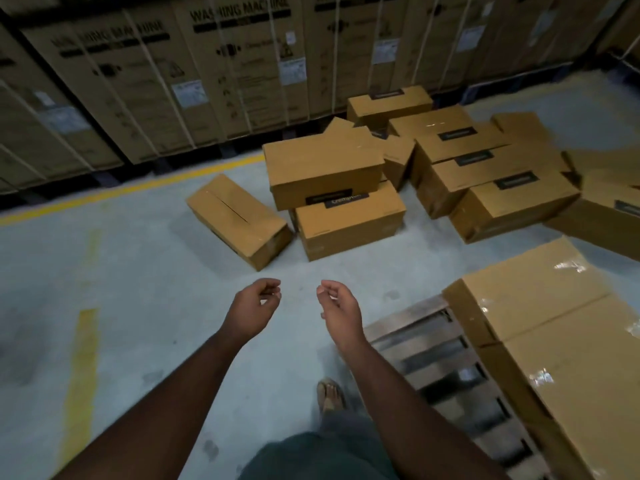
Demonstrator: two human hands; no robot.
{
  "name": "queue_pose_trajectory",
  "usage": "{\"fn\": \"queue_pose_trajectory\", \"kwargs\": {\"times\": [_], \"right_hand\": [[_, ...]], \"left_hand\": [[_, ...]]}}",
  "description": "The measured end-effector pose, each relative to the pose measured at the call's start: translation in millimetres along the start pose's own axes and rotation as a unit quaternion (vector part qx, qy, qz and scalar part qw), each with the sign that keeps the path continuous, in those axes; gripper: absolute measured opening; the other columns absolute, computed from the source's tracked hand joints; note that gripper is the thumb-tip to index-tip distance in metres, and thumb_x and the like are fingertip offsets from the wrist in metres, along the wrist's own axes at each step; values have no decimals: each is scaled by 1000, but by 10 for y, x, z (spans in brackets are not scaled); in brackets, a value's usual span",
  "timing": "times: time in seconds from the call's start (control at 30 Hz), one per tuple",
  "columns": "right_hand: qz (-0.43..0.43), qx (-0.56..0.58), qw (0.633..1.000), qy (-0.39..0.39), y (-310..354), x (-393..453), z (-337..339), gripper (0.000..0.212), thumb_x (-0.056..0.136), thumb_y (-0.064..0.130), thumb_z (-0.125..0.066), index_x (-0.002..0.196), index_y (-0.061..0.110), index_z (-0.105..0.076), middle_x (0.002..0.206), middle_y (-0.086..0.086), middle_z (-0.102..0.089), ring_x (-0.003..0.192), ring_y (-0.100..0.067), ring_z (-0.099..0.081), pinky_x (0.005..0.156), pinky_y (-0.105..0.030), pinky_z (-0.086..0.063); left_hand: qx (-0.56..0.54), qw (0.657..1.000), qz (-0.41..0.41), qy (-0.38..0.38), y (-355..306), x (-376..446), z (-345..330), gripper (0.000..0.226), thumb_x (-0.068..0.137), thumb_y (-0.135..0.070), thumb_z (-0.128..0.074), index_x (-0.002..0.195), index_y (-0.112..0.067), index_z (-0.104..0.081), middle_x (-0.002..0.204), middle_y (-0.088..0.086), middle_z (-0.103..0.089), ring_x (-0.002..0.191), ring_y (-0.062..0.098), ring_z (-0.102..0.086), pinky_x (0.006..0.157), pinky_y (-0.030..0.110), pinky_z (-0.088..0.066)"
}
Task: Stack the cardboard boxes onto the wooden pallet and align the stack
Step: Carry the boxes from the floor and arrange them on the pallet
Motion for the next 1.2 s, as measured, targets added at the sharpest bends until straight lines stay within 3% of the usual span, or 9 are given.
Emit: {"fn": "queue_pose_trajectory", "kwargs": {"times": [0.33,0.43,0.57,0.63,0.73,0.83,1.0,1.13,1.2], "right_hand": [[-22,-49,997,58,842,1627,-1212,26,100,37,-66,125,29,-67,119,13,-68,112,-10,-66,103,-44,-56],[-45,-37,998,33,953,2146,-1688,24,102,33,-65,124,27,-66,120,8,-69,113,-15,-67,95,-40,-59],[-78,-15,997,-18,1183,2758,-2259,22,103,28,-63,125,23,-66,119,1,-69,107,-17,-67,85,-34,-58],[-83,8,995,-52,1319,3014,-2405,12,103,26,-63,114,30,-66,113,1,-70,103,-20,-67,86,-38,-59],[-97,40,990,-90,1529,3336,-2502,9,103,28,-65,109,34,-66,112,4,-70,106,-20,-67,92,-45,-60],[-113,62,985,-114,1667,3756,-2526,16,102,29,-66,118,29,-66,117,2,-69,112,-23,-66,96,-49,-60],[-169,130,969,-125,1682,4745,-2529,21,101,30,-67,121,29,-64,121,1,-67,114,-19,-64,91,-42,-59],[-223,116,958,-138,1395,5727,-2526,4,100,31,-66,102,27,-65,106,-3,-70,102,-22,-67,86,-42,-55],[-244,59,957,-148,1175,6190,-2510,21,100,37,-65,109,18,-69,113,-7,-71,110,-31,-66,93,-42,-51]], "left_hand": [[-50,999,17,3,264,1886,881,20,98,-20,-68,118,-21,-72,103,-8,-73,95,-5,-66,77,5,-46],[-62,998,18,14,559,2538,1178,17,98,-16,-68,113,-22,-72,97,-13,-72,88,-11,-65,76,5,-45],[-47,997,12,54,840,3506,1655,21,99,-15,-67,119,-15,-72,100,-5,-74,93,4,-68,83,12,-50],[-30,995,10,91,824,3942,1830,23,98,-11,-66,121,-12,-71,102,0,-73,96,14,-70,88,22,-52],[-17,992,-8,122,610,4575,1993,24,98,-8,-64,120,-10,-71,99,0,-71,93,17,-69,84,23,-51],[8,987,-40,155,330,5246,1974,23,98,-11,-64,121,-11,-70,98,-1,-71,93,16,-69,76,7,-46],[34,977,-20,207,136,6377,1642,36,96,-15,-70,130,-9,-64,105,2,-70,100,17,-69,74,2,-43],[70,964,21,255,249,7290,1176,66,87,-26,-83,142,-12,-50,117,10,-66,100,18,-67,91,27,-54],[103,954,40,280,322,7757,856,76,85,-26,-85,148,-12,-45,129,14,-61,110,25,-66,92,33,-56]]}}
Point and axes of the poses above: each hand's wrist, its own x-axis towards the middle knuckle, its own z-axis out of the back of the hand, y = z × x, the point moved 2 cm from there along x, towards the middle knuckle
